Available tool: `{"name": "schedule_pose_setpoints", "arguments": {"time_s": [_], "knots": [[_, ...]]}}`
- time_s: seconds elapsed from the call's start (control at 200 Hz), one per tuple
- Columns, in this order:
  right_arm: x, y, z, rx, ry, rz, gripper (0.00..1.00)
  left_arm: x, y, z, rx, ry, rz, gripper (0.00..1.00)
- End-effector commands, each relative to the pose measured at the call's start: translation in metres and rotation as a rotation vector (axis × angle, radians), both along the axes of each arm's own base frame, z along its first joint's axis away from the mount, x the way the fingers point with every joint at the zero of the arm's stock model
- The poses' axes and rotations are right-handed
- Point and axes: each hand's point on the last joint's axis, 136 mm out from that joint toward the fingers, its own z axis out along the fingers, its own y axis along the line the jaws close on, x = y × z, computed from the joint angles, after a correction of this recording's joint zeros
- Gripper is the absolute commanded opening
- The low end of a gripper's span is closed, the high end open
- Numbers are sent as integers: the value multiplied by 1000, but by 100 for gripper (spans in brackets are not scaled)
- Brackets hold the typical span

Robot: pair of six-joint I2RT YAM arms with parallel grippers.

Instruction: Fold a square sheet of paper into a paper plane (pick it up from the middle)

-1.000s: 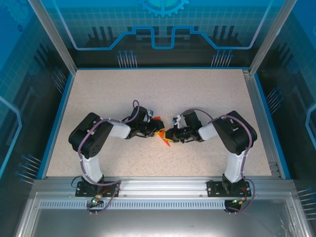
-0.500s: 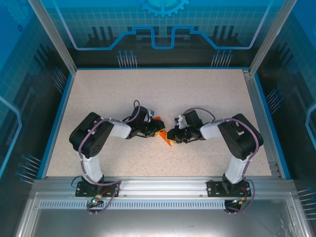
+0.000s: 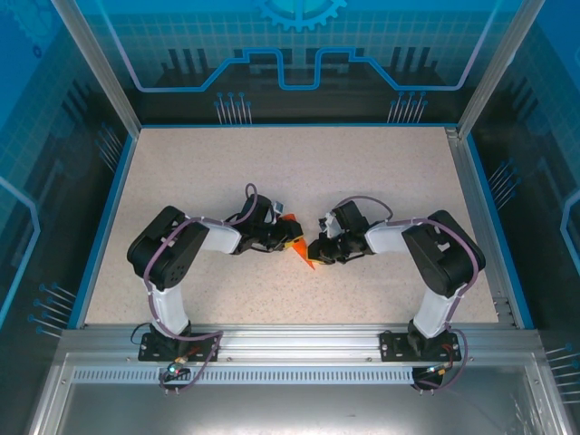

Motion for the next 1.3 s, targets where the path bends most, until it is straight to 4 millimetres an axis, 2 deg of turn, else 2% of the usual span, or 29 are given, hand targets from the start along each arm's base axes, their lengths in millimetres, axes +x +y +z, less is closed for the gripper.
{"name": "schedule_pose_setpoints", "arguments": {"time_s": [0.0,0.2,0.525,0.815,1.1,1.295], "knots": [[-22,-14,-20,-99,82,16,7,-12,9,-26,77,68,-1,37],[-31,-24,-28,-155,106,18,6,-12,10,-26,78,68,-2,37],[-30,-17,-7,-130,57,64,17,-12,9,-26,81,70,-6,36],[-33,-17,-9,-195,47,105,18,-12,9,-26,81,70,-4,36],[-32,-30,-17,-347,29,106,14,-11,8,-26,80,71,-4,36],[-31,-25,-12,-330,17,108,14,-12,9,-27,84,73,-5,36]]}}
